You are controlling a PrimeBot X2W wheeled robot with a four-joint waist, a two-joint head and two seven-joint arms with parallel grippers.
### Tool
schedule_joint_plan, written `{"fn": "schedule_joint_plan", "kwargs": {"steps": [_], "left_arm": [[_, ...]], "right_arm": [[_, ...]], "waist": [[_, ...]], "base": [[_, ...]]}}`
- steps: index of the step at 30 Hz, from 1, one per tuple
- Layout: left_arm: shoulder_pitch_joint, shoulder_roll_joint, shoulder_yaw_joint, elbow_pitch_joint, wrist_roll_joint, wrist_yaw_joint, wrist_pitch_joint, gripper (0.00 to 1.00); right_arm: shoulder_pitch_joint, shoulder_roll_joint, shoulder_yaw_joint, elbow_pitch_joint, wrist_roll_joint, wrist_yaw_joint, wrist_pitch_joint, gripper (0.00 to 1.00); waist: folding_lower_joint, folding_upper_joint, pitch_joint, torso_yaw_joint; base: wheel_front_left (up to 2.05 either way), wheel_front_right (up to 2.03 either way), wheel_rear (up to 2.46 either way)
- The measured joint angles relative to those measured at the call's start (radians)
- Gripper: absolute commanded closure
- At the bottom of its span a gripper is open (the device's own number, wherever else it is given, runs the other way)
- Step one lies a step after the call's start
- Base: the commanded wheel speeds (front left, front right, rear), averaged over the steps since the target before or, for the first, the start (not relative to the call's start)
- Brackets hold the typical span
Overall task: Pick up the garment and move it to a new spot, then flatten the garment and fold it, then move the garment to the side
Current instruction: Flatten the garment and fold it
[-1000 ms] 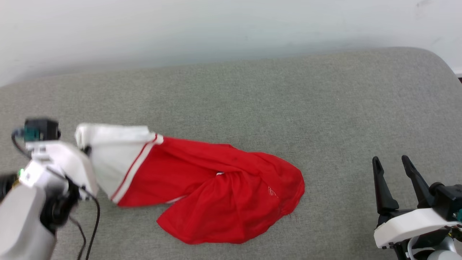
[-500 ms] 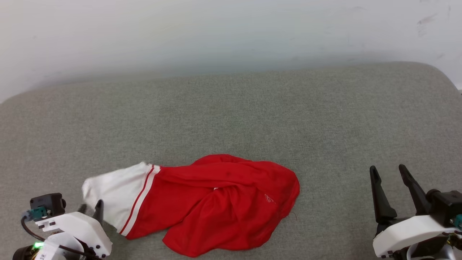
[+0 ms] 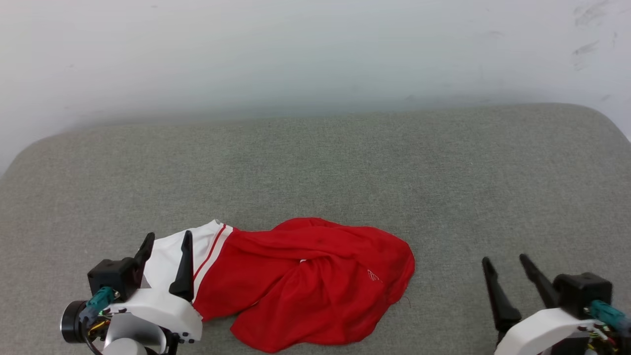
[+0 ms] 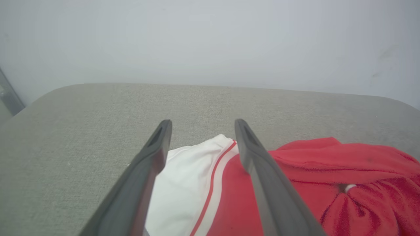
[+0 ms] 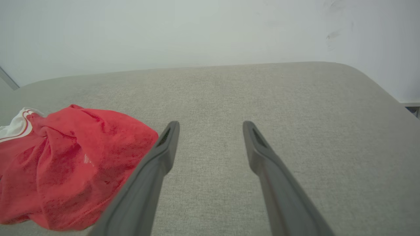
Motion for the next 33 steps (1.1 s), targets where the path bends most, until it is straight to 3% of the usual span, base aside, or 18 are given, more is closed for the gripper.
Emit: {"fn": "schedule_joint_plan", "kwargs": {"steps": [7,13,18,19,23,24,28,29,30,33], "left_arm": [[0.019,-0.027,-0.030,-0.105,0.056,0.020,-0.022,0.00],[0.025,-0.040,-0.056,-0.163,0.082,0.035,-0.025,0.00],[0.022,-0.042,-0.076,-0.203,0.095,0.039,-0.020,0.00],[0.011,-0.042,-0.086,-0.221,0.106,0.039,-0.015,0.00],[-0.014,-0.049,-0.095,-0.236,0.110,0.035,-0.014,0.00],[-0.028,-0.056,-0.102,-0.241,0.113,0.033,-0.014,0.00],[-0.048,-0.064,-0.109,-0.237,0.117,0.024,-0.014,0.00],[-0.050,-0.065,-0.110,-0.235,0.117,0.021,-0.015,0.00],[-0.051,-0.066,-0.110,-0.232,0.117,0.021,-0.015,0.00],[-0.052,-0.069,-0.110,-0.226,0.117,0.021,-0.016,0.00]], "right_arm": [[0.023,-0.005,0.105,0.044,0.032,0.000,0.215,0.00],[0.012,-0.080,0.277,0.076,0.113,0.000,0.397,0.00],[-0.074,-0.119,0.386,0.116,0.142,0.000,0.428,0.00],[-0.131,-0.129,0.440,0.166,0.155,0.000,0.434,0.00],[-0.205,-0.135,0.496,0.255,0.180,0.000,0.434,0.00],[-0.253,-0.137,0.536,0.330,0.200,0.000,0.442,0.00],[-0.300,-0.143,0.576,0.414,0.237,0.000,0.459,0.00],[-0.311,-0.145,0.585,0.427,0.243,0.000,0.472,0.58],[-0.318,-0.145,0.589,0.435,0.258,0.000,0.477,1.00],[-0.332,-0.164,0.597,0.439,0.287,0.000,0.469,1.00]], "waist": [[0.0001,0.0000,0.003,0.028],[0.0000,0.0000,0.010,0.074],[0.0001,0.0000,0.025,0.111],[0.0001,0.0000,0.042,0.126],[0.0001,0.0000,0.072,0.140],[0.0001,0.0000,0.095,0.147],[0.0001,0.0000,0.115,0.158],[0.0001,0.0000,0.116,0.161],[0.0001,0.0000,0.117,0.162],[0.0001,0.0000,0.113,0.162]], "base": [[0.00,0.00,0.00],[0.00,0.00,0.00],[0.00,0.00,0.00],[0.00,0.00,0.00],[0.00,0.00,0.00],[0.00,0.00,0.00],[0.00,0.00,0.00],[0.00,0.00,0.00],[0.00,0.00,0.00],[0.00,0.00,0.00]]}}
